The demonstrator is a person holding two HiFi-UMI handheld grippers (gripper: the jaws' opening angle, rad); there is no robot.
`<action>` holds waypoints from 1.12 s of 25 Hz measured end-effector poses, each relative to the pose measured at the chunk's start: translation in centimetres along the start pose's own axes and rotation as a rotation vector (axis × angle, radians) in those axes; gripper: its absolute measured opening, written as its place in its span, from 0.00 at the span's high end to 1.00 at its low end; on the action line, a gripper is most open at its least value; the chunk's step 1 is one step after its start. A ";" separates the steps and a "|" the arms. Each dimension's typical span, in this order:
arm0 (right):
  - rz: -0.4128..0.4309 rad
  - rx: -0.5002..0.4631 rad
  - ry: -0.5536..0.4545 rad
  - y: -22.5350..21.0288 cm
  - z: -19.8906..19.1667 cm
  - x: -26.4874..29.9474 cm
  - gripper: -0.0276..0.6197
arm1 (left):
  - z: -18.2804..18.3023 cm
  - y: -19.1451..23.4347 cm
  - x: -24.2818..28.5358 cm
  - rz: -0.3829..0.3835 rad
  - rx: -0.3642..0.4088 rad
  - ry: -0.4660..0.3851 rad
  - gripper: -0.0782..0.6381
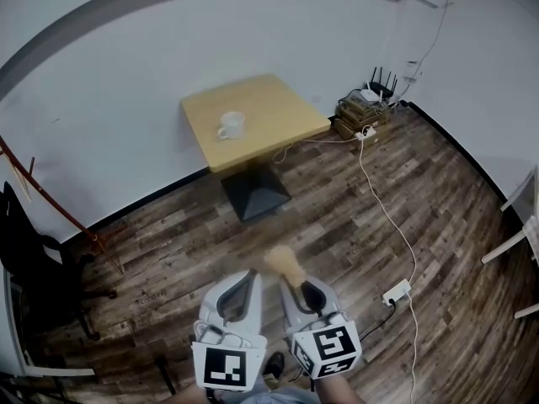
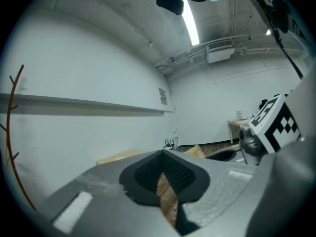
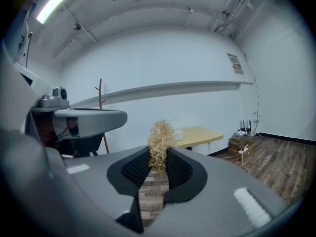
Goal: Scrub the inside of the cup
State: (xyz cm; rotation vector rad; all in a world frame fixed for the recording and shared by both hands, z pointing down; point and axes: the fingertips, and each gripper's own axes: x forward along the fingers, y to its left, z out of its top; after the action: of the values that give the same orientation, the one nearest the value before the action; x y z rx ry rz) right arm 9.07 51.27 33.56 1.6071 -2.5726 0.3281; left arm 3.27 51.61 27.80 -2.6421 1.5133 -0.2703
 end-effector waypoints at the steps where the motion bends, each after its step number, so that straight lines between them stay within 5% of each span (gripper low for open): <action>1: 0.003 0.003 0.008 -0.4 -0.2 0.8 0.84 | -0.4 0.5 0.8 0.001 -0.007 0.011 0.86; 14: 0.024 -0.018 0.021 -4.7 5.1 16.1 0.84 | 0.8 12.4 13.1 0.038 -0.052 -0.028 0.86; 28: 0.033 -0.076 -0.008 -4.3 9.4 26.6 0.84 | 0.7 21.4 18.6 0.037 -0.066 -0.069 0.86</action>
State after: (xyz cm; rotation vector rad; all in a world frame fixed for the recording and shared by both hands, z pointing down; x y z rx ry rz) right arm 1.48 23.96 30.05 1.5455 -2.5869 0.2238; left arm -5.51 24.75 25.70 -2.6403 1.5747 -0.1274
